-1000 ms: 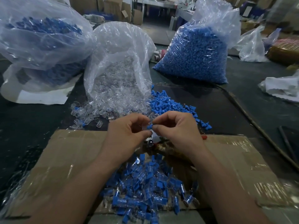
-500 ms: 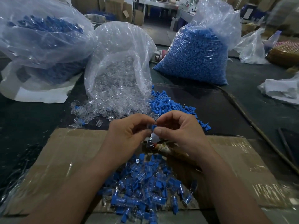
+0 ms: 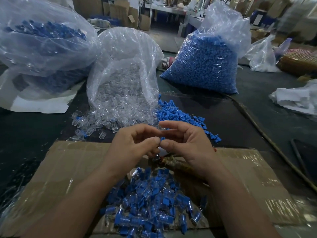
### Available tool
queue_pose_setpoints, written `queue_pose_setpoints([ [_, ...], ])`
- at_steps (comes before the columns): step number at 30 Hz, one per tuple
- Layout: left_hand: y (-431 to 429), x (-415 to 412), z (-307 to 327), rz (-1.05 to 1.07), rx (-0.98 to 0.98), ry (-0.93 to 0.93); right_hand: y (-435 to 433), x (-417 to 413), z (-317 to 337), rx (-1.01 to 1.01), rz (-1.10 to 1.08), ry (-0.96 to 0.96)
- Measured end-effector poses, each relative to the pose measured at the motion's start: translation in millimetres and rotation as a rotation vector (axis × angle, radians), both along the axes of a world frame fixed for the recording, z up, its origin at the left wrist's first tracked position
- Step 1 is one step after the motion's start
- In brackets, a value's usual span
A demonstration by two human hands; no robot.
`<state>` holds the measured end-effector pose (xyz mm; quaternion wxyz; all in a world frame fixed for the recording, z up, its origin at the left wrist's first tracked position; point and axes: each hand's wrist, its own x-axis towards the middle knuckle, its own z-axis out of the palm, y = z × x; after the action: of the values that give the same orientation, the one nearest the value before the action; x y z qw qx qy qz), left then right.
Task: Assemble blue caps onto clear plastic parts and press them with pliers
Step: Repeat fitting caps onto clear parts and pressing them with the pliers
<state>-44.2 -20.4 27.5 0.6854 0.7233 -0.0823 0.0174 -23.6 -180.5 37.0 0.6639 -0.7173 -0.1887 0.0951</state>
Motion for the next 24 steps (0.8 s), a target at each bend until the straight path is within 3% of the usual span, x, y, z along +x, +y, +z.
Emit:
queue_pose_setpoints([
  [13,-1,2,4,0.062,-0.117,0.125,7,-3,-8,-0.095,-0.069,-0.214],
  [24,4,5,2,-0.023,-0.273,0.266,3,-2,-10,-0.194,-0.127,-0.435],
])
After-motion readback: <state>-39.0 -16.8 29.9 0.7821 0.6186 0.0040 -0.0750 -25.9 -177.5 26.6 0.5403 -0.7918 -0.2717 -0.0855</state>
